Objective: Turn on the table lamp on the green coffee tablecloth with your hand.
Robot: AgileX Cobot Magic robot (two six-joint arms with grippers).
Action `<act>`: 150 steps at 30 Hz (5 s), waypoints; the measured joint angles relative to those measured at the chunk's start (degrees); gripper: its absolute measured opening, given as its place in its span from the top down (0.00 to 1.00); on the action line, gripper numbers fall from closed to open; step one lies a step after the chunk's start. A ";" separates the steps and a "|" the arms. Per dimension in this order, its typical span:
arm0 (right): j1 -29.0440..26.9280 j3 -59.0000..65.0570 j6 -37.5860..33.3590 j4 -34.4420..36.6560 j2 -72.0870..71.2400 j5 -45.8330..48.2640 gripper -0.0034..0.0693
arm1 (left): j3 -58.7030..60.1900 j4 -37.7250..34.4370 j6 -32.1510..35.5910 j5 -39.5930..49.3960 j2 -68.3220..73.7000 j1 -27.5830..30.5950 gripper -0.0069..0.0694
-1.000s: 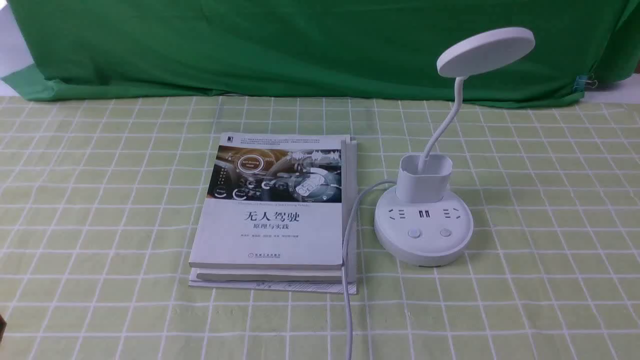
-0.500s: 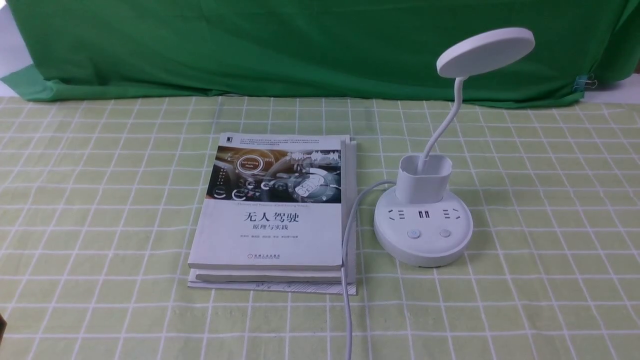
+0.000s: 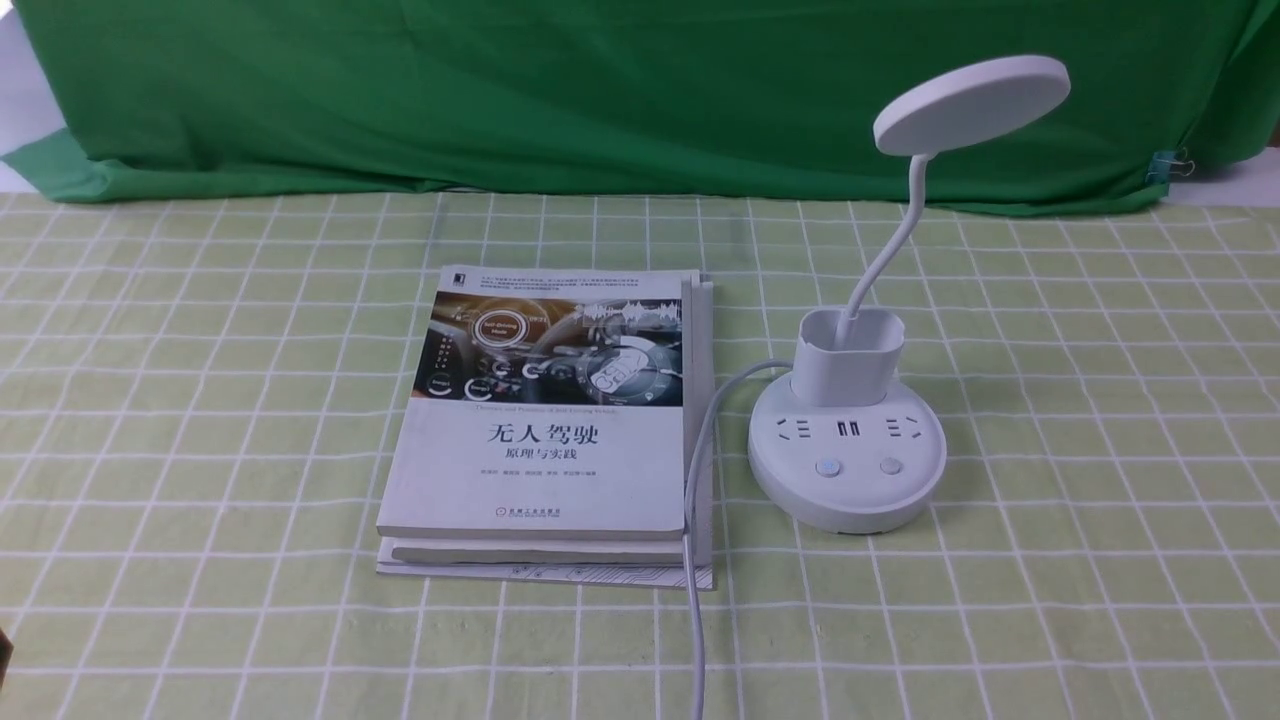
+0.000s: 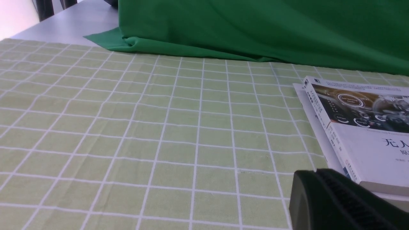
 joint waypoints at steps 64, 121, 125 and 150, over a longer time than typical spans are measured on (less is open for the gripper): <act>15.82 -66.35 -41.22 12.80 102.97 36.47 0.90 | 0.00 0.00 0.00 0.00 0.00 0.00 0.91; 17.88 -43.15 -31.43 10.75 66.76 48.88 0.90 | 0.00 0.00 0.00 0.00 0.00 0.00 0.91; 17.88 -40.72 -28.80 10.75 58.80 54.26 0.90 | 0.00 0.00 0.00 0.00 0.00 0.00 0.91; 0.08 -0.56 -39.92 7.22 5.67 15.73 0.92 | 0.00 0.00 0.00 0.00 0.00 0.00 0.91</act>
